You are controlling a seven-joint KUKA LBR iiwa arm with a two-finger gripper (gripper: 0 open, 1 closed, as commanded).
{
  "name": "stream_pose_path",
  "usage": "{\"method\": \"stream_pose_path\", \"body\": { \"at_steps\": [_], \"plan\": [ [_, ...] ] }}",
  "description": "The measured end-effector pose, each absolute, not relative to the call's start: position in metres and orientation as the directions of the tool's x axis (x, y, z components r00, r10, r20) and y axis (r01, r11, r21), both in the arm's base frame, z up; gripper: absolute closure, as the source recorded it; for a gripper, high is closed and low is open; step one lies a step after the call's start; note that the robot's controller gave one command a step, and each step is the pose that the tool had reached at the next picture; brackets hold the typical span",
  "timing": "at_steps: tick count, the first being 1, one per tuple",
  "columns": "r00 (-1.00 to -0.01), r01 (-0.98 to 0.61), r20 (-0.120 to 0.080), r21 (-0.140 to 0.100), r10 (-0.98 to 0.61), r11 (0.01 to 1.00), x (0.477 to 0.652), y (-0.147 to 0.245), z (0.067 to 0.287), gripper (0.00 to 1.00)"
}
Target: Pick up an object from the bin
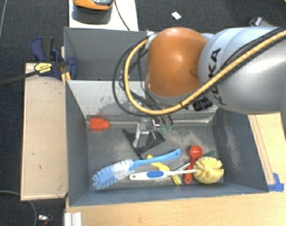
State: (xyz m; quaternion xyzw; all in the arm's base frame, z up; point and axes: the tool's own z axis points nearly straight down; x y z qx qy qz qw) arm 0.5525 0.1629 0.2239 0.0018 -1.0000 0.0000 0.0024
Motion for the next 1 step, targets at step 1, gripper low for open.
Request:
{"method": "stream_pose_path", "body": {
  "at_steps": [1],
  "plan": [
    [-1.000,0.003,-0.003,0.001,0.003,1.000,0.5543,0.1619,0.2284,0.00]
  ]
}}
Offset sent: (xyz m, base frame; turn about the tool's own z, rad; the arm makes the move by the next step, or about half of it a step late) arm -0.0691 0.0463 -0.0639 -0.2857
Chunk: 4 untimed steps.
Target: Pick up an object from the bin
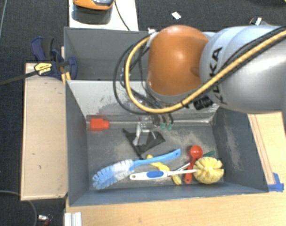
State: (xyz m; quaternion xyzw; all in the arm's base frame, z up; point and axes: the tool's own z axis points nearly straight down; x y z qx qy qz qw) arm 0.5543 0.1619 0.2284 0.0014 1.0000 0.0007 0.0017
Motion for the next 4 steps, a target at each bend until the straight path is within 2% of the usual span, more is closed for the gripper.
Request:
{"method": "stream_pose_path", "body": {
  "at_steps": [1,2,3,4],
  "plan": [
    [-0.957,-0.289,0.004,0.003,-0.289,0.957,0.481,0.211,0.158,0.00],
    [-0.974,-0.228,-0.002,0.001,-0.228,0.974,0.478,0.213,0.161,0.00],
    [-0.906,-0.422,0.004,0.002,-0.422,0.906,0.499,0.224,0.099,0.00],
    [-0.947,-0.322,-0.002,0.001,-0.322,0.947,0.488,0.245,0.070,0.00]
  ]
}}
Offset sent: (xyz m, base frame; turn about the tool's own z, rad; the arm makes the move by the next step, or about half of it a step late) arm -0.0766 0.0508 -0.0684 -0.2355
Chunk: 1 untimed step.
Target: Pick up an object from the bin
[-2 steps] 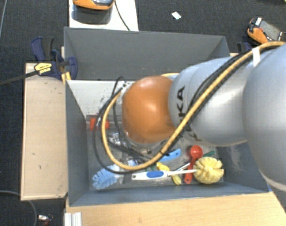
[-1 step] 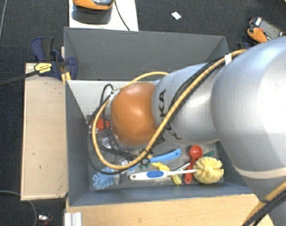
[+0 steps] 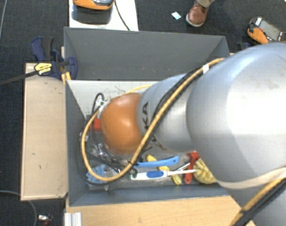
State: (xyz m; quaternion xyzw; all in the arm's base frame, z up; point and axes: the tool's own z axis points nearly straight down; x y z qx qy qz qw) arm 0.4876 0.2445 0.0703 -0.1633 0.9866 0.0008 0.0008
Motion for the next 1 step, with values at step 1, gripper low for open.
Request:
{"method": "stream_pose_path", "body": {
  "at_steps": [1],
  "plan": [
    [-0.889,-0.457,0.002,0.000,-0.457,0.889,0.4881,0.2347,0.0702,1.00]
  ]
}}
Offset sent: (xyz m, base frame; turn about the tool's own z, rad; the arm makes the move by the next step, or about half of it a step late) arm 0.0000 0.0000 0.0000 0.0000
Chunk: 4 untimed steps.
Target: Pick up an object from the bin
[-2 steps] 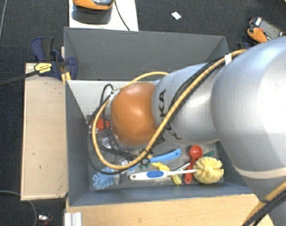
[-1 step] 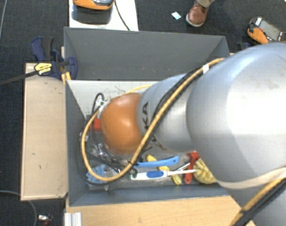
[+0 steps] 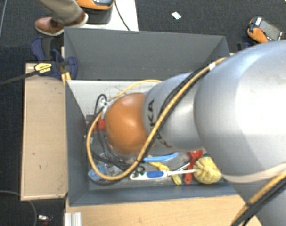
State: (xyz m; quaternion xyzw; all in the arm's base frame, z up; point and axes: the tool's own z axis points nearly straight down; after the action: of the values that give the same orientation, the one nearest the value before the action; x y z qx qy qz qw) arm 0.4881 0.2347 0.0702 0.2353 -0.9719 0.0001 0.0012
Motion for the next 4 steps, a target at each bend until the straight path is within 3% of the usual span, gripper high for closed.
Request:
{"method": "stream_pose_path", "body": {
  "at_steps": [3,4],
  "plan": [
    [-0.892,-0.452,-0.004,0.002,-0.452,0.892,0.489,0.235,0.078,1.00],
    [-0.893,-0.450,0.004,0.002,-0.450,0.893,0.487,0.234,0.093,1.00]
  ]
}}
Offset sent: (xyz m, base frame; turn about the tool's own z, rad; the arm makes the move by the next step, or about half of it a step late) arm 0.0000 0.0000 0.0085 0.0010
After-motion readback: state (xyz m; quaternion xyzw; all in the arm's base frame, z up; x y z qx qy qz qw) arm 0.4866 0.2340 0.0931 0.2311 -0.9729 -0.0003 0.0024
